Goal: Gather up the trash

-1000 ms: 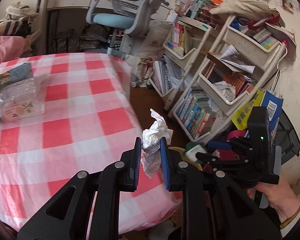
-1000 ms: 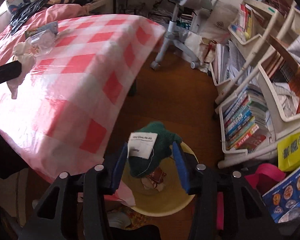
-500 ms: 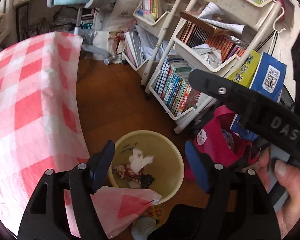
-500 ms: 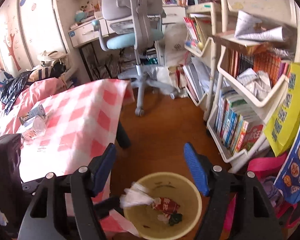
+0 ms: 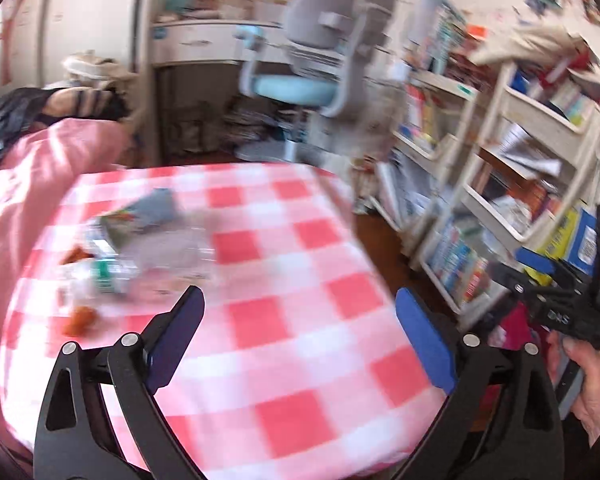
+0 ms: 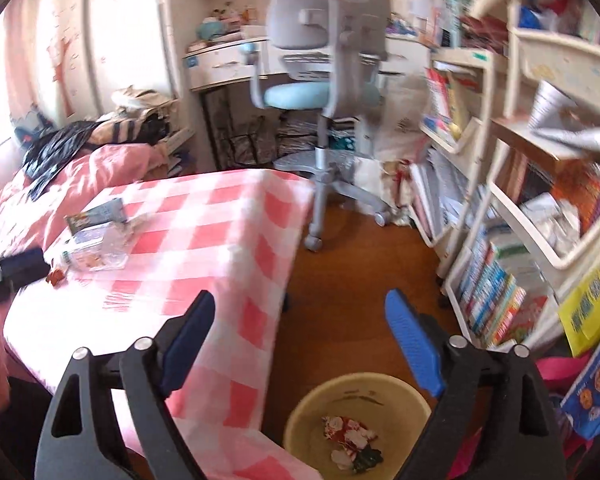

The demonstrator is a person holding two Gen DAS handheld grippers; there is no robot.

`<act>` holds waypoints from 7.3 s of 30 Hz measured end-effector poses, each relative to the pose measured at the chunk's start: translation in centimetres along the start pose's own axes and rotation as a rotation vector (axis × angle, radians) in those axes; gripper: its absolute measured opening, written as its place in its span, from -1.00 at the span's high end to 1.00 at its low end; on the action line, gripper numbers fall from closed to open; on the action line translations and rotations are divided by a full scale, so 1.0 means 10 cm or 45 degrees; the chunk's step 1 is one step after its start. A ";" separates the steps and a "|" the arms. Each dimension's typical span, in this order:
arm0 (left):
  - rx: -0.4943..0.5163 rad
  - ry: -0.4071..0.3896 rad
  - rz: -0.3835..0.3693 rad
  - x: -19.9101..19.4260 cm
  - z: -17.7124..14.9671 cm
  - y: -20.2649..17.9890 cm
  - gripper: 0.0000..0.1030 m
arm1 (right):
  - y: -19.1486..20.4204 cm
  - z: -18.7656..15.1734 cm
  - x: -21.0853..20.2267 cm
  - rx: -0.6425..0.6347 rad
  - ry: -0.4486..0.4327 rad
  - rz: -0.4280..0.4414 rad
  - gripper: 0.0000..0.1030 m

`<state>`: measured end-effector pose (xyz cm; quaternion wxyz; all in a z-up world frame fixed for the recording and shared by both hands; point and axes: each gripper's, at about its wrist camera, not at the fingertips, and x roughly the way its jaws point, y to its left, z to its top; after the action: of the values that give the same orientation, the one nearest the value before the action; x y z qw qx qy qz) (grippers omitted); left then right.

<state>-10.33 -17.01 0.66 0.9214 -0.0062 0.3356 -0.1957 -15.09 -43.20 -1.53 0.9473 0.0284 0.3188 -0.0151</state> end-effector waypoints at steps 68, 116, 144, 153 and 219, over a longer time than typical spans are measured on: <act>-0.274 0.088 0.158 0.00 -0.13 1.47 -0.82 | 1.63 0.01 0.62 -0.532 0.121 0.136 -0.73; -0.384 0.212 0.317 -0.02 -0.35 2.39 -0.82 | 2.75 0.34 0.71 -0.957 0.062 0.460 -0.75; -0.245 0.478 0.010 0.59 -0.34 2.14 0.55 | 2.60 0.02 0.96 -0.922 0.497 0.420 -0.10; -0.203 0.450 0.047 0.47 -0.44 1.81 0.02 | 1.99 -0.07 0.85 -0.547 0.439 0.426 -0.08; -0.088 0.480 0.088 0.63 -0.41 1.49 0.68 | 2.10 -0.14 0.90 -0.555 0.440 0.408 -0.07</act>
<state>-3.17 -5.08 -8.56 0.8478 0.0105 0.5086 -0.1499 -7.76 -22.29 -7.15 0.8533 -0.1232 0.4620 0.2081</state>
